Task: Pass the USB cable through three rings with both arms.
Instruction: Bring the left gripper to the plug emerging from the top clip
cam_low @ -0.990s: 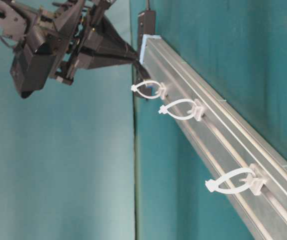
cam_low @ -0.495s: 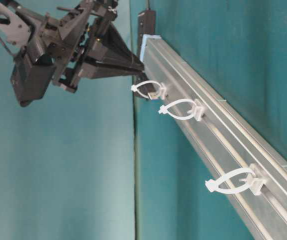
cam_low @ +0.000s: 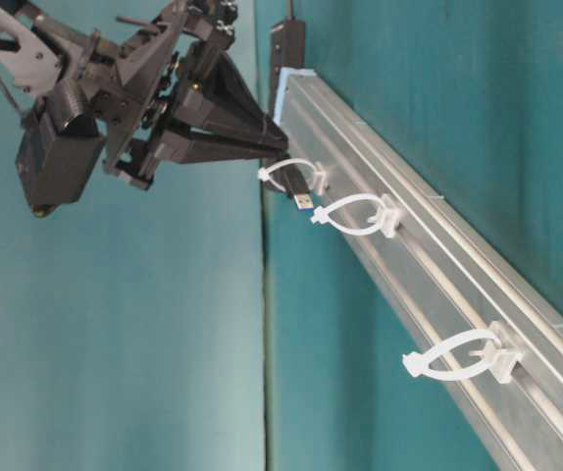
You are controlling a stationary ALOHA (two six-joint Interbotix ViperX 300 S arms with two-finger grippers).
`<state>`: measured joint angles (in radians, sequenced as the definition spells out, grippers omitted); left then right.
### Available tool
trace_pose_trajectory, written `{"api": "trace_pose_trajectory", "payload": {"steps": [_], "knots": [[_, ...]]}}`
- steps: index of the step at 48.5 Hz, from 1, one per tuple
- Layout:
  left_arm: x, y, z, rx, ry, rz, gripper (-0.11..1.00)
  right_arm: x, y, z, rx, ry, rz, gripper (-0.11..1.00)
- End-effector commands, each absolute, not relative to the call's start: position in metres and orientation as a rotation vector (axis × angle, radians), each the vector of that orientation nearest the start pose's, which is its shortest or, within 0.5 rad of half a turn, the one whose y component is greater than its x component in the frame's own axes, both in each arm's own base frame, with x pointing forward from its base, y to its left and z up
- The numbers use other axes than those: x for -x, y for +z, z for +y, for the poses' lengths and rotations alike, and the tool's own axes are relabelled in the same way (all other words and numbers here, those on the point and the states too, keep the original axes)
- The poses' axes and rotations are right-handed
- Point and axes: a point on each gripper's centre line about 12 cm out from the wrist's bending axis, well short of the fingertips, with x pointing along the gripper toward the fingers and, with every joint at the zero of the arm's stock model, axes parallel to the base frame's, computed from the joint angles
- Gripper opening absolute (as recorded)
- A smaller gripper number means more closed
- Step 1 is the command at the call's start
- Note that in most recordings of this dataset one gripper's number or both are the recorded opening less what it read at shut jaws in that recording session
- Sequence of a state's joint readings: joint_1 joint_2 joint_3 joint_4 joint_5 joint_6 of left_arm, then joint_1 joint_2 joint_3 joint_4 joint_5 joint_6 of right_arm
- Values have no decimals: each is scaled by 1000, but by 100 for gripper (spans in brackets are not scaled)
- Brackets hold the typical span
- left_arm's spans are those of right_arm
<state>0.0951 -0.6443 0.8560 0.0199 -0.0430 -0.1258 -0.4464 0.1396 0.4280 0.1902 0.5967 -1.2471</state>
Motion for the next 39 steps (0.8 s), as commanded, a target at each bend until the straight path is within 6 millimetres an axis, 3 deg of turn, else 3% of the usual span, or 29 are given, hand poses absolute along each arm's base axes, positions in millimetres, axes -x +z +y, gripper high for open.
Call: {"api": "trace_pose_trajectory", "payload": {"steps": [1,9,13,19,39], "knots": [[-302,296,32,116,117,249,34,-371,148,-160,660,331,1117,8],[-325,266,50,133,167,336,81,-371,147,-160,658,332,1118,8],[-338,253,64,152,205,361,96,-372,148,-160,660,329,1115,8],[-355,235,82,185,249,381,93,-372,149,-161,661,328,1114,8],[-398,160,95,281,277,432,94,-373,149,-159,637,321,1103,8]]}}
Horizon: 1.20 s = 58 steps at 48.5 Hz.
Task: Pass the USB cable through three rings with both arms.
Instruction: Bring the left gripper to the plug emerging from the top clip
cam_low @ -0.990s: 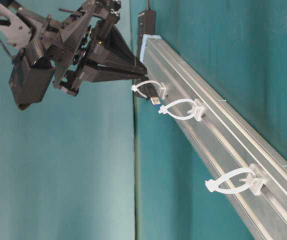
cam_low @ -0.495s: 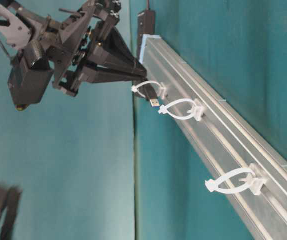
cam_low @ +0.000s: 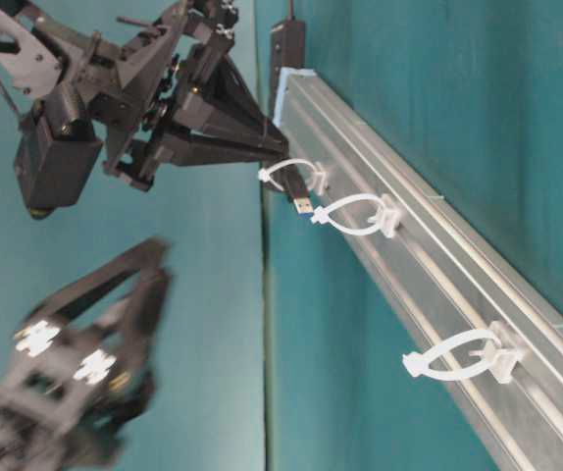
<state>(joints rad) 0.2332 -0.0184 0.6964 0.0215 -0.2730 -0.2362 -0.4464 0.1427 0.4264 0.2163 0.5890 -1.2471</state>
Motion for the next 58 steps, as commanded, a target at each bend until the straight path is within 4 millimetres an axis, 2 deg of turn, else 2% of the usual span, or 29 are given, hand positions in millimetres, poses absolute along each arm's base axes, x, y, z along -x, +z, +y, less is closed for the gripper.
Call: {"api": "trace_pose_trajectory", "payload": {"steps": [1,5,18,25,39,58], "knots": [[-400,158,96,287,280,432,94,-373,149,-159,638,320,1102,8],[-405,146,98,303,287,450,94,-373,149,-159,638,320,1102,8],[-425,123,102,309,289,481,94,-374,149,-158,615,315,1093,8],[-429,112,105,311,296,505,93,-374,148,-157,600,318,1094,8],[-427,113,113,310,312,501,93,-373,148,-156,600,318,1094,8],[-439,134,120,295,311,438,93,-373,148,-156,601,316,1092,8]]}}
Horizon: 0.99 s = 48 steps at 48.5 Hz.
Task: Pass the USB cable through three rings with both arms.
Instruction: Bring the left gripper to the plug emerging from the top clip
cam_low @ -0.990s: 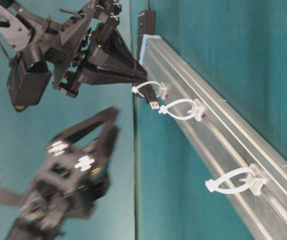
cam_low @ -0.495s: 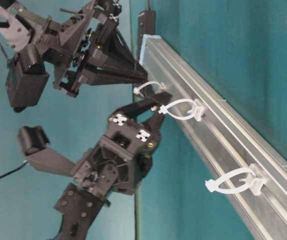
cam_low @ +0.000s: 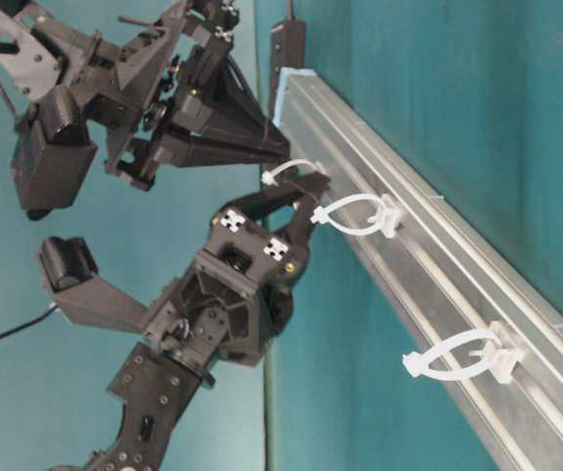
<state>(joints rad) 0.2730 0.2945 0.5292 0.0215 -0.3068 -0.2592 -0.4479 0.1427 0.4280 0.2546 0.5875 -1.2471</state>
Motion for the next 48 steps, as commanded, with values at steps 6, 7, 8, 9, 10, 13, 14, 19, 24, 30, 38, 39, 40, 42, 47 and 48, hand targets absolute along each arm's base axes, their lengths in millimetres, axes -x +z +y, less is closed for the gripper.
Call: {"api": "trace_pose_trajectory", "payload": {"steps": [6,7,8,9,10,13,14,19,24,30,38,39,40,42,47,48], "knots": [[-439,133,120,295,311,439,92,-373,148,-156,601,316,1092,8],[-439,133,120,295,311,439,92,-373,148,-156,600,317,1093,8],[-440,134,120,295,311,438,92,-373,148,-156,600,315,1092,8],[-440,135,120,295,311,436,92,-373,148,-156,601,316,1092,8],[-440,135,120,295,311,436,92,-373,148,-156,601,316,1092,8],[-441,138,120,294,310,428,91,-373,148,-156,601,316,1092,8],[-441,138,120,294,310,428,91,-373,148,-156,600,315,1092,8],[-441,136,120,295,311,436,88,-373,148,-156,601,316,1092,8],[-440,133,120,297,313,456,78,-373,148,-157,602,315,1091,8],[-441,135,120,291,309,455,50,-373,148,-156,603,316,1091,8],[-440,140,119,283,307,449,10,-373,148,-157,602,310,1088,8],[-440,141,119,282,306,447,8,-373,148,-157,602,311,1089,8],[-439,142,119,278,305,446,8,-373,148,-157,599,310,1089,8],[-440,143,119,271,303,444,8,-373,148,-156,600,314,1091,8],[-440,143,118,279,304,445,8,-374,147,-157,599,310,1092,8],[-440,143,118,282,305,444,8,-373,147,-157,597,308,1093,8]]}}
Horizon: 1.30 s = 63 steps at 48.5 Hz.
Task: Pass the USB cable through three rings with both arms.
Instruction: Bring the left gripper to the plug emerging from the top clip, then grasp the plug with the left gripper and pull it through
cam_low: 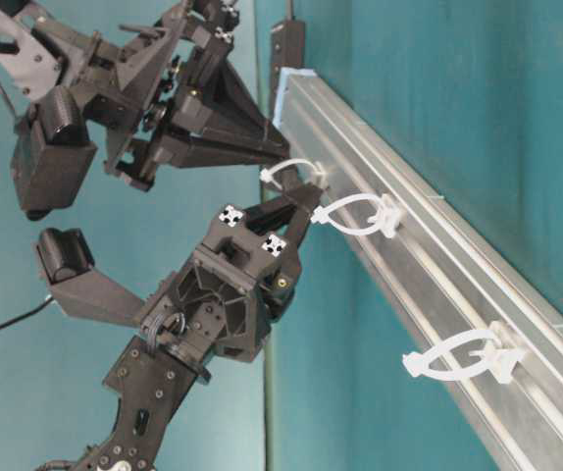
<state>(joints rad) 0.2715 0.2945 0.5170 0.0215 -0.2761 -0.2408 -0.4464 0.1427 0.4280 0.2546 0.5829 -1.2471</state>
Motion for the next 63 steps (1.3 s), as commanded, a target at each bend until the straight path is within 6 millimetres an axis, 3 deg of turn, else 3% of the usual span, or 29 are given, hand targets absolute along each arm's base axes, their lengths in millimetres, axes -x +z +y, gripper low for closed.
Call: {"api": "trace_pose_trajectory", "payload": {"steps": [1,21,27,34,38,51,63], "knots": [[-440,143,119,284,307,442,8,-374,147,-157,598,309,1092,8],[-438,148,116,331,314,439,8,-374,149,-157,555,279,1093,11],[-435,146,113,374,323,456,8,-372,149,-155,528,277,1103,35],[-431,146,108,397,320,461,8,-372,156,-156,506,240,1087,77],[-429,149,102,418,316,462,8,-373,163,-156,495,212,1070,90],[-412,157,91,478,321,478,8,-377,182,-148,480,172,1023,86],[-409,169,91,528,329,444,8,-397,179,-114,596,228,965,86]]}}
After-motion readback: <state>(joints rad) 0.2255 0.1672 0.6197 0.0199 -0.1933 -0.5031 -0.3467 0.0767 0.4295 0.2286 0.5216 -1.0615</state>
